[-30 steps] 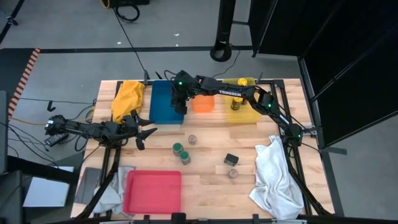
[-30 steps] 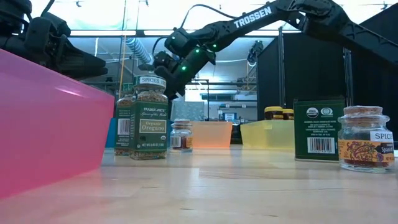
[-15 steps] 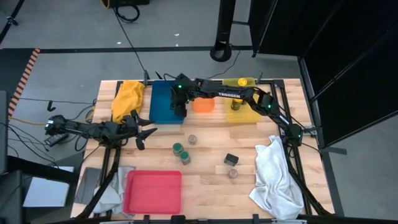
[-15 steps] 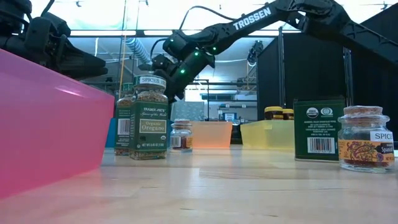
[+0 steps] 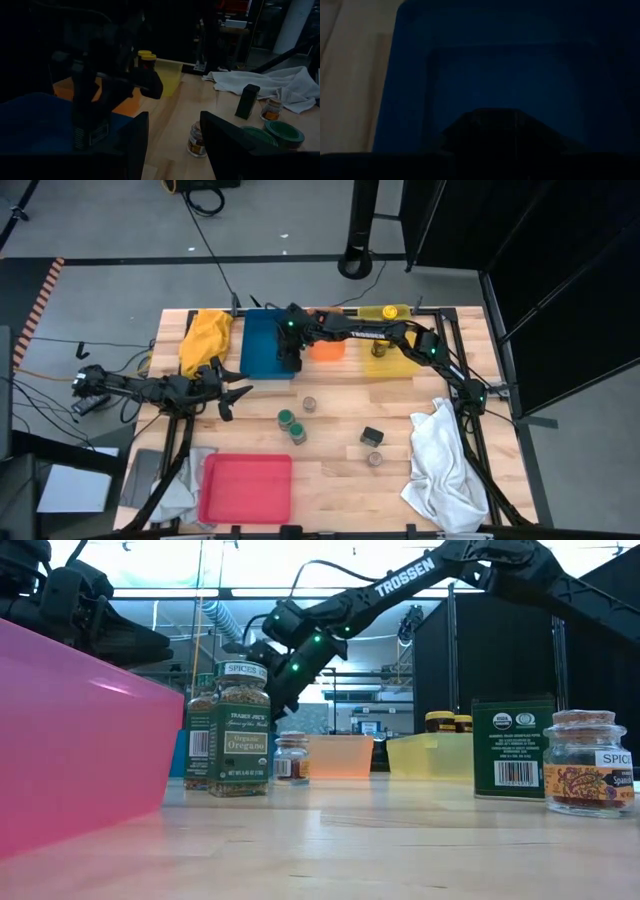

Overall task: Sort spices by type
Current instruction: Put the top black seasoning can into the blue bin

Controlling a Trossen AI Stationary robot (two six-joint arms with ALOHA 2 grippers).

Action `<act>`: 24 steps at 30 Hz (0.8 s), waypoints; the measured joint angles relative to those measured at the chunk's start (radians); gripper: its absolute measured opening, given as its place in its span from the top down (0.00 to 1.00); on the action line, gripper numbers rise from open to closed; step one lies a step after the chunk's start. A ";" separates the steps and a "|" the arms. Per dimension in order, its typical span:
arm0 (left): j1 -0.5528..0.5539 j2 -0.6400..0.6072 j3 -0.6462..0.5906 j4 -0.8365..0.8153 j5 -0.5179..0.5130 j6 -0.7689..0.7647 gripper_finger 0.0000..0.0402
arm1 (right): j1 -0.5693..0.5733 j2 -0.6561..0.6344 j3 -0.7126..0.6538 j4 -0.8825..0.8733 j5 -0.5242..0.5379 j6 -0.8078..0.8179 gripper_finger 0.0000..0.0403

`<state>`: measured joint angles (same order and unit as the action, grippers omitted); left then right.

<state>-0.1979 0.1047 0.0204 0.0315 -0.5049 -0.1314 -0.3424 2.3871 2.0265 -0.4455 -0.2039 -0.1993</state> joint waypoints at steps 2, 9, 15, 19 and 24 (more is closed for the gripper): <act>0.000 0.000 0.000 0.000 0.000 0.000 0.54 | 0.000 0.000 -0.015 0.008 0.000 0.006 0.63; 0.000 0.000 0.000 0.000 0.000 0.000 0.54 | 0.000 -0.001 -0.029 0.035 0.002 0.006 0.63; 0.000 0.000 0.000 0.000 0.000 0.006 0.54 | 0.000 -0.001 -0.029 0.047 0.003 0.000 0.59; 0.000 0.000 0.000 0.000 0.000 0.022 0.54 | 0.000 -0.001 -0.029 0.049 0.004 -0.002 0.55; 0.000 0.000 0.000 0.000 0.000 0.022 0.54 | 0.000 -0.001 -0.029 0.049 0.003 -0.002 0.52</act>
<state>-0.1982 0.1047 0.0204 0.0319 -0.5053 -0.1093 -0.3424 2.3863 1.9976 -0.3965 -0.2005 -0.2016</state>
